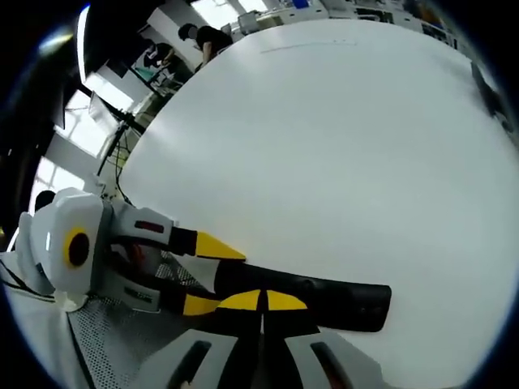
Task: Press the specified remote control buttons in sequence, fully releasing each button before pressing the next.
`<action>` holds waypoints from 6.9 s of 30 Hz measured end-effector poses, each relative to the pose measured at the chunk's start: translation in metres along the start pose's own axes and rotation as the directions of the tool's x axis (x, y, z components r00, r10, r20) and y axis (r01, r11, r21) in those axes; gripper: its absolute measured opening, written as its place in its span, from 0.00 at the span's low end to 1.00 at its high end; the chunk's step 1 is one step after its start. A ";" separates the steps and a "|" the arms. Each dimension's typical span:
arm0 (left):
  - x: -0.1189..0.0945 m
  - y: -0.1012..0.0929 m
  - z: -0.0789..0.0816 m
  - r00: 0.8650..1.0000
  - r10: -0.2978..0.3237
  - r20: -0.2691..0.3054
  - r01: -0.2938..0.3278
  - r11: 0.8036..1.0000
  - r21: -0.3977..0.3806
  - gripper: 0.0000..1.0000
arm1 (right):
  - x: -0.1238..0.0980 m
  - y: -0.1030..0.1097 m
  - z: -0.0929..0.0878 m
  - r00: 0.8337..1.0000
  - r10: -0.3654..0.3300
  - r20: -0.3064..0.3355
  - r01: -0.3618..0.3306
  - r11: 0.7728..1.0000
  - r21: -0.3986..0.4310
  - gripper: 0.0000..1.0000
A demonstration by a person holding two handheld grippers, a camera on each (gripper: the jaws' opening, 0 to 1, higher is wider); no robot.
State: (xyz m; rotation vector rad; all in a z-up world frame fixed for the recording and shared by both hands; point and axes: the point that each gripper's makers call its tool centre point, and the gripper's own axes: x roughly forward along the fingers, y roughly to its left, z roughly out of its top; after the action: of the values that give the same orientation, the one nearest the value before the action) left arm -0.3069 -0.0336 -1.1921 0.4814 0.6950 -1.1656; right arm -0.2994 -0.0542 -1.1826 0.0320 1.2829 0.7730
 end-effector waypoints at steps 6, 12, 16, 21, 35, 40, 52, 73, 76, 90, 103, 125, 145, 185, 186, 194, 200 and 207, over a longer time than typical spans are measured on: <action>0.000 0.000 0.000 1.000 0.001 0.000 -0.001 1.000 -0.001 0.24 | 0.000 0.001 0.000 1.000 -0.015 0.007 0.015 1.000 -0.025 0.00; 0.000 -0.001 0.000 1.000 0.001 0.000 -0.001 1.000 0.000 0.24 | 0.001 0.001 0.001 1.000 -0.023 0.011 0.023 0.999 -0.035 0.00; 0.000 -0.001 0.000 1.000 0.003 -0.002 -0.003 1.000 -0.001 0.24 | 0.001 0.001 0.001 0.999 -0.041 0.016 0.041 0.998 -0.049 0.00; 0.000 -0.001 0.000 1.000 0.006 -0.009 -0.006 1.000 -0.002 0.24 | 0.002 -0.001 0.002 0.998 -0.062 0.016 0.063 0.995 -0.080 0.00; 0.000 -0.001 0.000 0.998 0.022 -0.052 -0.023 1.000 -0.018 0.24 | 0.003 0.000 0.004 0.994 -0.103 0.024 0.105 0.981 -0.164 0.00; 0.000 -0.001 0.000 0.998 0.017 -0.057 -0.018 1.000 -0.012 0.24 | 0.000 0.002 0.008 0.995 -0.096 0.042 0.101 0.983 -0.156 0.00; 0.000 0.004 -0.002 0.996 0.002 -0.084 -0.002 1.000 0.005 0.24 | -0.093 -0.003 0.056 0.866 -0.134 0.482 0.235 0.960 -0.155 0.00; -0.005 0.035 -0.006 0.992 -0.029 -0.126 0.041 0.995 0.091 0.23 | -0.148 -0.050 0.022 0.668 -0.340 0.662 0.395 0.916 0.072 0.30; -0.006 0.043 -0.006 0.990 -0.023 -0.141 0.039 0.993 0.111 0.23 | -0.148 -0.057 0.020 0.635 -0.374 0.676 0.428 0.899 0.095 0.40; -0.006 0.086 -0.003 0.983 -0.004 -0.186 0.032 0.988 0.150 0.23 | -0.142 -0.052 0.028 0.583 -0.371 0.723 0.527 0.850 0.010 0.66; -0.004 0.134 0.011 0.976 -0.002 -0.216 0.047 0.979 0.200 0.23 | -0.139 -0.061 0.025 0.595 -0.399 0.697 0.524 0.851 0.040 0.87; 0.013 0.211 0.017 0.969 0.019 -0.246 0.040 0.972 0.233 0.23 | -0.132 -0.063 0.021 0.626 -0.404 0.668 0.523 0.852 0.025 0.80; 0.028 0.279 0.033 0.951 0.058 -0.304 0.050 0.940 0.337 0.24 | -0.127 -0.067 0.020 0.650 -0.401 0.646 0.504 0.863 0.028 0.77; 0.048 0.358 0.056 0.905 -0.015 -0.424 0.185 0.914 0.362 0.24 | -0.120 -0.071 0.014 0.688 -0.395 0.609 0.462 0.886 0.053 0.73; 0.049 0.358 0.056 0.905 -0.027 -0.426 0.186 0.923 0.336 0.24 | -0.120 -0.071 0.014 0.687 -0.396 0.610 0.463 0.885 0.053 0.73; 0.049 0.368 0.061 0.902 0.078 -0.425 0.098 0.921 0.377 0.37 | -0.120 -0.070 0.014 0.690 -0.397 0.606 0.468 0.883 0.046 0.73; 0.044 0.381 0.060 0.896 0.161 -0.414 -0.051 0.963 0.264 0.52 | -0.121 -0.070 0.015 0.682 -0.398 0.613 0.472 0.880 0.046 0.73; 0.036 0.390 0.058 0.872 0.264 -0.412 -0.208 0.962 0.176 0.65 | -0.121 -0.068 0.016 0.682 -0.388 0.620 0.466 0.884 0.042 0.74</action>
State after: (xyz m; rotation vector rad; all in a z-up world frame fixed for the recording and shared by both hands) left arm 0.0828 0.0339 -1.1804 0.9274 0.9179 -0.8770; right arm -0.2605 -0.1641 -1.1045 -0.1080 0.5696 0.3687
